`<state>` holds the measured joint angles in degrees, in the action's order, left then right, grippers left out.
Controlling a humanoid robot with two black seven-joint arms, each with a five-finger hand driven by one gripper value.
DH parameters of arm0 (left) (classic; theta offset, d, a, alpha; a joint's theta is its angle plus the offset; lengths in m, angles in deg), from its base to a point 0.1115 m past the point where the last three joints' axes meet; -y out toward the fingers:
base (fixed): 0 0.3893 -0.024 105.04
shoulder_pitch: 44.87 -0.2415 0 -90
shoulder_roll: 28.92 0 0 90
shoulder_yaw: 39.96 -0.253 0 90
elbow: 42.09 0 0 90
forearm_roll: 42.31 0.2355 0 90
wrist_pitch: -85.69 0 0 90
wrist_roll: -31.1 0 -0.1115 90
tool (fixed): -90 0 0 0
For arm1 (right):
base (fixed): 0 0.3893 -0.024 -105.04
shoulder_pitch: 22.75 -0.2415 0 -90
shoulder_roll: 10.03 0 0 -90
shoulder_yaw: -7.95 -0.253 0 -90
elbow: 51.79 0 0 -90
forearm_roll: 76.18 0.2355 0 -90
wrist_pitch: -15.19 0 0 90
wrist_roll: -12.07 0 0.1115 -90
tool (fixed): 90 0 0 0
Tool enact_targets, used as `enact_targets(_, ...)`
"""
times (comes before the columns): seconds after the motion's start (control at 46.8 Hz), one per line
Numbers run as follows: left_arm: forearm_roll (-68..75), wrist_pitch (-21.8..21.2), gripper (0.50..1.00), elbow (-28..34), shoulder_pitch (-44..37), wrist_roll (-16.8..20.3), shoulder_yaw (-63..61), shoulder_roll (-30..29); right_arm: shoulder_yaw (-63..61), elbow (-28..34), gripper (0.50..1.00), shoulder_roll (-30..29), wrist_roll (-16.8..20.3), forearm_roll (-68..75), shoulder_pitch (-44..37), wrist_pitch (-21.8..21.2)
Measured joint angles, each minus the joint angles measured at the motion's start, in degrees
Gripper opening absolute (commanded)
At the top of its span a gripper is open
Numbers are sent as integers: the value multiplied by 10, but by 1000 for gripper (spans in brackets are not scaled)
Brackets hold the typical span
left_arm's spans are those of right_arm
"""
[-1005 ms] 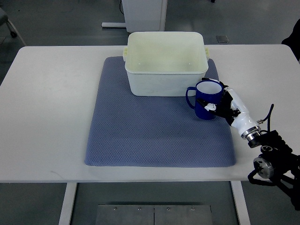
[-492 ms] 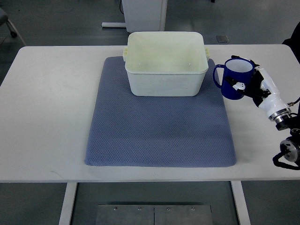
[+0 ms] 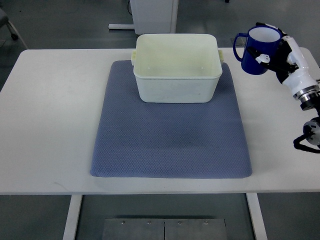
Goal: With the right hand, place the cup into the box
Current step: 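Lift the blue mug with the right hand and raise it high, then carry the held mug over the cream tub and lower it inside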
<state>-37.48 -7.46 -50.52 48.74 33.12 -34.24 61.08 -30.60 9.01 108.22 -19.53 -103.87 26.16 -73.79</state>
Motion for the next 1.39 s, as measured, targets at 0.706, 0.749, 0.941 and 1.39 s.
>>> enact_targets(0.706,0,0,1000,0,0,0,0,0,67,-70,500,-157,46,-8,-105,49)
enact_targets(0.749,0,0,1000,0,0,0,0,0,69,-80,500,-167,46,-8,-108,52)
enact_targets(0.941,0,0,1000,0,0,0,0,0,70,-115,500,-206,46,-8,-117,56)
enact_targets(1.39,0,0,1000,0,0,0,0,0,82,-174,500,-272,44,-8,-126,87)
